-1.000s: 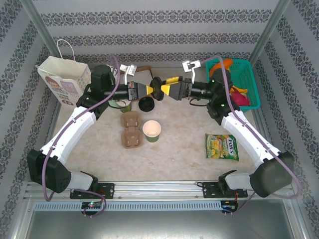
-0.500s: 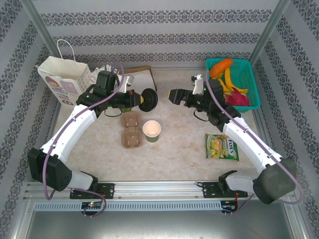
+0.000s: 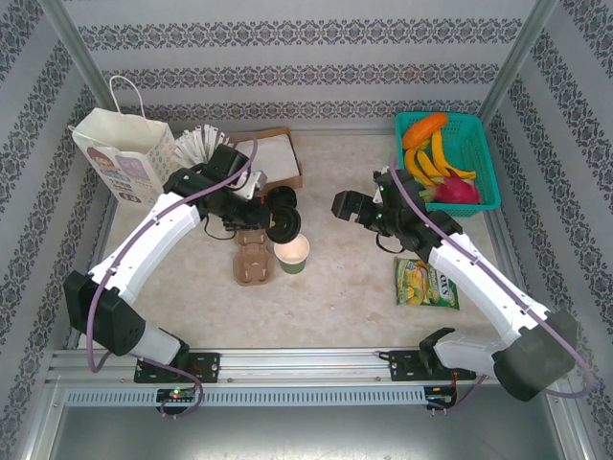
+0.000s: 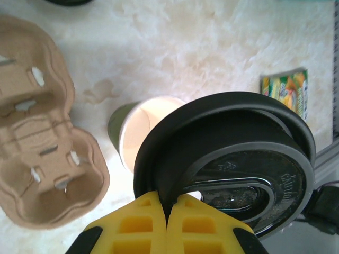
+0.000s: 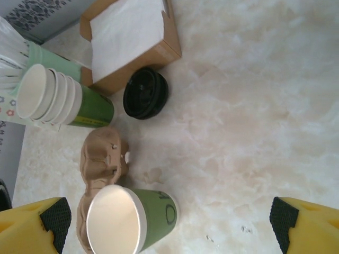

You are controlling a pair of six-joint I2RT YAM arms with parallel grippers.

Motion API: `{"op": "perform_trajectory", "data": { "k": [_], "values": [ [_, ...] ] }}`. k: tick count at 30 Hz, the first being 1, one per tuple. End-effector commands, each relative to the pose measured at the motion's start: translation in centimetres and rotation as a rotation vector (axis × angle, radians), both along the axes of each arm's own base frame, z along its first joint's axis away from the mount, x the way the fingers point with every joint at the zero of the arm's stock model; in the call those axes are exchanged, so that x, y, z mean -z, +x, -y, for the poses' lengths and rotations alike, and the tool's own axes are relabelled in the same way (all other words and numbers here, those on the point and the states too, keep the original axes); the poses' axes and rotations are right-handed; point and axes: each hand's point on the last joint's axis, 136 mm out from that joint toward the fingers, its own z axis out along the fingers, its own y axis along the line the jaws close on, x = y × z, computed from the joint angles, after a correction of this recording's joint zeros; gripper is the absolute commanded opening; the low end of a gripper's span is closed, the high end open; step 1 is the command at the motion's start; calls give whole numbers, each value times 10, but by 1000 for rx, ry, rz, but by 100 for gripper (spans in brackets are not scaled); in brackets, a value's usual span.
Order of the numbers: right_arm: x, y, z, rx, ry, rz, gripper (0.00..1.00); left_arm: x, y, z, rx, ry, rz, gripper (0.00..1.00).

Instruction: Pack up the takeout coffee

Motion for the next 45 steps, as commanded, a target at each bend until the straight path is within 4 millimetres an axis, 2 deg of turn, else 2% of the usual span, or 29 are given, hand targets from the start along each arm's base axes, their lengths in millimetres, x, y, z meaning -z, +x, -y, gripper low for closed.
{"op": "perform_trajectory", "data": {
  "k": [1, 5, 9, 16, 20, 26, 33, 45],
  "values": [
    [4, -4, -8, 12, 45, 11, 98, 8, -25, -9, -5, 133, -102, 0],
    [18, -10, -24, -16, 170, 4, 98, 16, -23, 0, -32, 200, -104, 0],
    [33, -13, -29, 8, 263, -8, 98, 34, -15, 0, -44, 313, -114, 0],
    [57, -19, -41, -50, 231, -71, 98, 57, -10, 5, -76, 346, -160, 0],
    [60, -20, -47, -67, 234, -88, 97, 61, -12, 16, -59, 305, -183, 0],
    [64, -20, -51, -79, 226, -101, 97, 65, -11, 12, -66, 330, -179, 0],
    [64, -20, -63, -126, 233, -116, 97, 77, -9, 22, -62, 293, -202, 0],
    [65, -22, -80, -193, 247, -138, 95, 84, -5, 25, -60, 290, -195, 0]
  ]
}}
